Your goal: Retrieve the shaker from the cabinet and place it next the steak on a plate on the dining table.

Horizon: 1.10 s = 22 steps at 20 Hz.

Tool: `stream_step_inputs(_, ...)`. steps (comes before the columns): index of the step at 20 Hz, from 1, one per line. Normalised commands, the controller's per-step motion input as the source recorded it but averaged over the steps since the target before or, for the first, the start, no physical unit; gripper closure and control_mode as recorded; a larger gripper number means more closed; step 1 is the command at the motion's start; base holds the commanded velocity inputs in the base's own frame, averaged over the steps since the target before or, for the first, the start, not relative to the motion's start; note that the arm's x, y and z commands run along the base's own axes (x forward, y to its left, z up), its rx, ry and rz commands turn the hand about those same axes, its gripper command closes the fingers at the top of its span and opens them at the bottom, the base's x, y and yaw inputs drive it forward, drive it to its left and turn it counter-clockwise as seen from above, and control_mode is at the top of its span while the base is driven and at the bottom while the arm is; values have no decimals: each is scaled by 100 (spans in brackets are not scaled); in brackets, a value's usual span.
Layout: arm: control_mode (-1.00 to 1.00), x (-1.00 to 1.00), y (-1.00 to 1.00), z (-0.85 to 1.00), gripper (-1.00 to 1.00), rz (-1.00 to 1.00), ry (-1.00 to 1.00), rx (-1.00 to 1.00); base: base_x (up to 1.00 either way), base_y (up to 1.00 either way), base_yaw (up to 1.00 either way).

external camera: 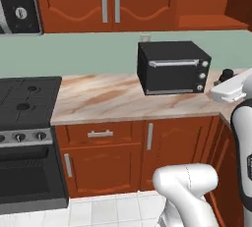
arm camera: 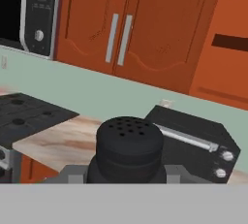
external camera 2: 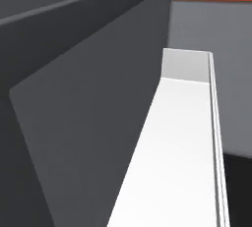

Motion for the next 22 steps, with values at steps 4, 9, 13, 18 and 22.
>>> stream_step_inputs(4,100,0,0,0,100,0,0,0,-13,42,49)
stream_step_inputs(9,100,0,0,0,100,0,0,0,0,46,63)
stream_step_inputs(13,100,0,0,0,100,0,0,0,0,42,69)
stream_step_inputs(18,100,0,0,0,100,0,0,0,0,42,66)
stream_step_inputs(22,100,0,0,0,100,0,0,0,0,53,66)
